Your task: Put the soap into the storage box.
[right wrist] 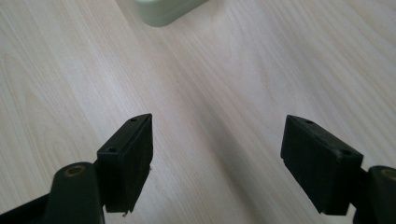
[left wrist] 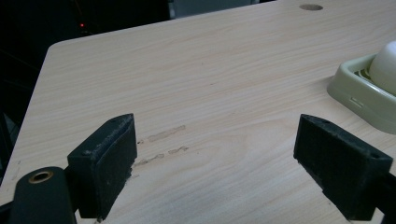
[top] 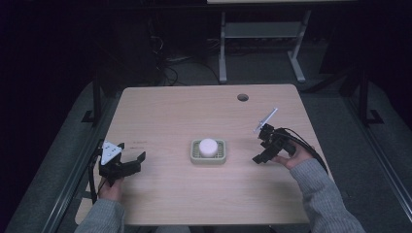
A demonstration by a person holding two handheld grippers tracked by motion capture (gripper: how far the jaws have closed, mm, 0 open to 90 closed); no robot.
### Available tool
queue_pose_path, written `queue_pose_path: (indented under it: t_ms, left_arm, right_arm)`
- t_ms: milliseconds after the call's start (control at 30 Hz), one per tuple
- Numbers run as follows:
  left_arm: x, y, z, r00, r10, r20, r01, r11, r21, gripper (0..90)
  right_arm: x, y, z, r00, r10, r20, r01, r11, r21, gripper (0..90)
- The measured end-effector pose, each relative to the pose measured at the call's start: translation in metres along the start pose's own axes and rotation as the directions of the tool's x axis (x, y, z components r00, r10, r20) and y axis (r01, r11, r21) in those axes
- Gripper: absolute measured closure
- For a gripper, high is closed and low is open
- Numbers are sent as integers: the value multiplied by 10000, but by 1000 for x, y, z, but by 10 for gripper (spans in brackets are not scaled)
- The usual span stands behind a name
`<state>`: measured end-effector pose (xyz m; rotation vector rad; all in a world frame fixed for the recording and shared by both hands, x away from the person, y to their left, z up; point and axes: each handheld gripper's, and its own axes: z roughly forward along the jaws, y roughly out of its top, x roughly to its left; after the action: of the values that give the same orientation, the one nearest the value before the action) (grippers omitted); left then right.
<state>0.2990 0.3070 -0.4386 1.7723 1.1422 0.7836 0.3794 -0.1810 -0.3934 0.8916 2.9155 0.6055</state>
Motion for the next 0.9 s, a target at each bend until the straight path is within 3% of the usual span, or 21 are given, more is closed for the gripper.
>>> queue_pose_path:
  t_ms: [900]
  left_arm:
    - [-4,1,0,9996,251,160,-250,9997,-60,129]
  right_arm:
    - [5,-47,1,9982,595,-7,-595,9978,-297,250]
